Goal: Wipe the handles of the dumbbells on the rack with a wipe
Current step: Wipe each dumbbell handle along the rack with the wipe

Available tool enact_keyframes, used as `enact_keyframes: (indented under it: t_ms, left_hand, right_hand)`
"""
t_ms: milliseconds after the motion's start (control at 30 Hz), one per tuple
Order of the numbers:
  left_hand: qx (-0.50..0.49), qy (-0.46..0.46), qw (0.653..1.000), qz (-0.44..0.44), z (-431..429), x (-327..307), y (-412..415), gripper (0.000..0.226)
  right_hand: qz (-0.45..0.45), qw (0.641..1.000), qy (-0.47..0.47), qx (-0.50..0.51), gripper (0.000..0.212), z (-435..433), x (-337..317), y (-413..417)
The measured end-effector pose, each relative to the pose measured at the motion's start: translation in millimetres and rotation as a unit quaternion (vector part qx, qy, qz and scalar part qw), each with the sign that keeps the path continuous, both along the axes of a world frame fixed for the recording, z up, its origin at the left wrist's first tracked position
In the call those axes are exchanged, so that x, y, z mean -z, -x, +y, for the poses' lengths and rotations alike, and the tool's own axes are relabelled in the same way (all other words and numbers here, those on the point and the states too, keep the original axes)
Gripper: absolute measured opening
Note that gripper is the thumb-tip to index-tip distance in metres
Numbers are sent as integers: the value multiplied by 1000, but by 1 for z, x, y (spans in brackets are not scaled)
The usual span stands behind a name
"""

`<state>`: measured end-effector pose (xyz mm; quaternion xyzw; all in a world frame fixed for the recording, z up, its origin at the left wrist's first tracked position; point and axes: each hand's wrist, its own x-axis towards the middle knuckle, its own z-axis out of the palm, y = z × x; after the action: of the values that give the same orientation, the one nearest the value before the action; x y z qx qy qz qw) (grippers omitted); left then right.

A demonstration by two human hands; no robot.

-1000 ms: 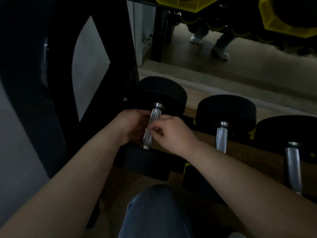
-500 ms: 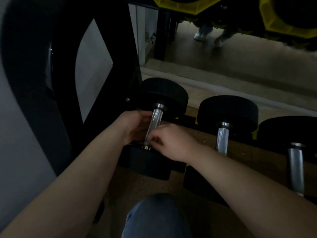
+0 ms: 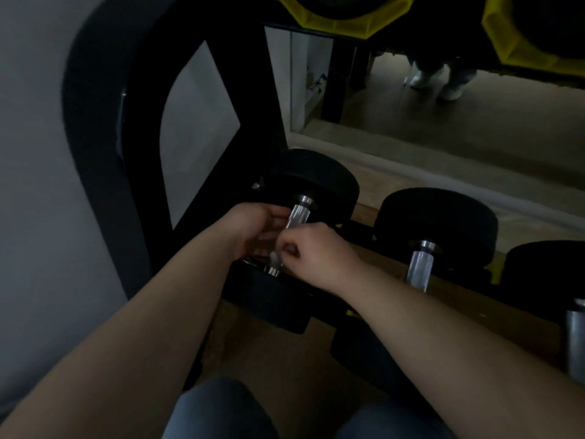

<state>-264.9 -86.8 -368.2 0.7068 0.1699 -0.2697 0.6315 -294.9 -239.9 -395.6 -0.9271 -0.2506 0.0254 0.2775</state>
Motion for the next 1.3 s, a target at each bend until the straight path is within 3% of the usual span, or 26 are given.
enact_keyframes:
  t_ms: [233, 367, 467, 667, 767, 900, 1033, 1167, 1233, 1300]
  left_hand:
    - [8, -54, 998, -10, -2, -8, 6, 40]
    - [-15, -45, 999, -14, -4, -7, 5, 42]
    - [-28, -41, 999, -4, -6, -4, 3, 50]
    - [4, -22, 1000, 3, 6, 9, -6, 51]
    - [6, -29, 1000, -6, 6, 11, -6, 51]
    - [-14, -63, 997, -31, 3, 9, -2, 40]
    - [2, -67, 997, -38, 1, 0, 5, 36]
    - [84, -167, 980, -72, 2, -16, 9, 45]
    - [140, -262, 949, -105, 4, -27, 14, 50]
    - [135, -277, 944, -121, 7, -32, 22, 49]
  right_hand:
    - [8, 979, -106, 174, 8, -20, 6, -21]
    - [74, 987, -118, 78, 4, -17, 6, -10]
    - [49, 997, -65, -9, 6, -8, 4, -5]
    - [-49, 985, -75, 149, 17, -9, -3, -31]
    - [-87, 985, -57, 139, 20, -3, -4, -28]
    - [-51, 996, -46, 51, 13, -5, 2, -15]
    - [-35, 990, -77, 115, 15, -8, -4, -19]
    - [-42, 987, -26, 152, 27, -7, -10, -23]
    - [-41, 991, 20, 124, 27, -4, -11, -15]
    - [-17, 996, 7, 84, 31, -5, -11, -8]
